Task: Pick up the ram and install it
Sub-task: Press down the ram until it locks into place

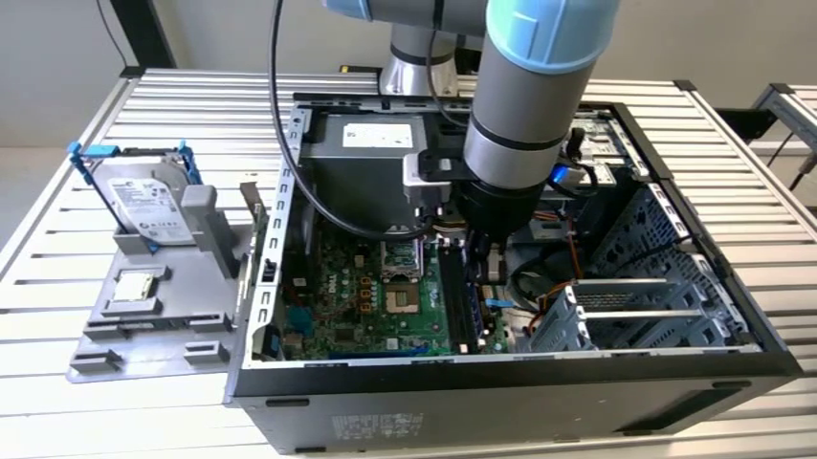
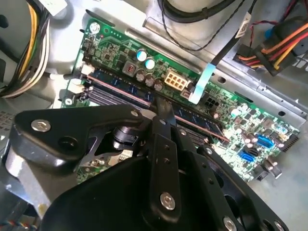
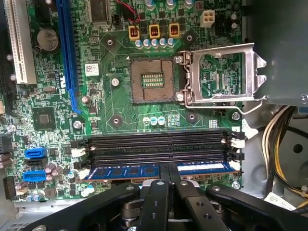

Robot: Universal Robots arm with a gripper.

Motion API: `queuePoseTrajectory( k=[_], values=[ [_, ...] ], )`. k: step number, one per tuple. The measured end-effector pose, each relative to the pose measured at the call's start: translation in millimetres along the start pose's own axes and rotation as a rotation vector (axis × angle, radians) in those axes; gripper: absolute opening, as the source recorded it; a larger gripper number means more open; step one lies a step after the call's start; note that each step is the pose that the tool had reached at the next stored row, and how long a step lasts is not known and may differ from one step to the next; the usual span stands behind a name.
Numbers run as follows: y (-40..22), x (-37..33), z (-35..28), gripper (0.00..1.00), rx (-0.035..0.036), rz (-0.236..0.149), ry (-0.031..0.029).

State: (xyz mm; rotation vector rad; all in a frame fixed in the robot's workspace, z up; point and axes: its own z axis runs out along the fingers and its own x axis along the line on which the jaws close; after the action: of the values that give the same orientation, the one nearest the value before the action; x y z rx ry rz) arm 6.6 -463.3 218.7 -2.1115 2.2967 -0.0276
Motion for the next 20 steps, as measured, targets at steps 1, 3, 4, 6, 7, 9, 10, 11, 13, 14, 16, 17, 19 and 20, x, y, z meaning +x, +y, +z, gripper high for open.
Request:
queuePoseTrajectory(
  k=[1,3,4,6,7,9,10,11,13,14,16,17,19,20],
  values=[
    [-0.1,-0.1,-3.0,0.00,-0.0001,0.000,-0.0028],
    [-0.3,-0.1,-11.8,0.00,-0.0006,0.000,-0.0027],
    [-0.4,0.1,-16.3,0.00,-0.0010,0.000,-0.0022],
    [-0.6,0.1,-21.8,0.00,-0.0011,0.000,-0.0020],
    [-0.6,0.1,-24.2,0.00,-0.0012,0.000,-0.0021],
    [-0.8,0.1,-28.6,0.00,-0.0022,0.000,-0.0018],
    [-0.8,0.1,-30.4,0.00,-0.0028,0.000,-0.0019],
    [-0.9,0.0,-31.9,0.00,-0.0036,0.000,-0.0018],
    [-0.9,0.0,-34.7,0.00,-0.0055,0.000,-0.0016],
    [-1.0,0.0,-37.1,0.00,-0.0056,0.000,-0.0014],
    [-1.2,0.0,-43.7,0.00,-0.0059,0.000,-0.0014],
    [-1.3,0.0,-47.4,0.00,-0.0059,0.000,-0.0013],
    [-1.5,0.0,-54.4,0.00,-0.0058,0.000,-0.0013],
    [-1.6,0.0,-58.1,0.00,-0.0059,0.000,-0.0011]
  ],
)
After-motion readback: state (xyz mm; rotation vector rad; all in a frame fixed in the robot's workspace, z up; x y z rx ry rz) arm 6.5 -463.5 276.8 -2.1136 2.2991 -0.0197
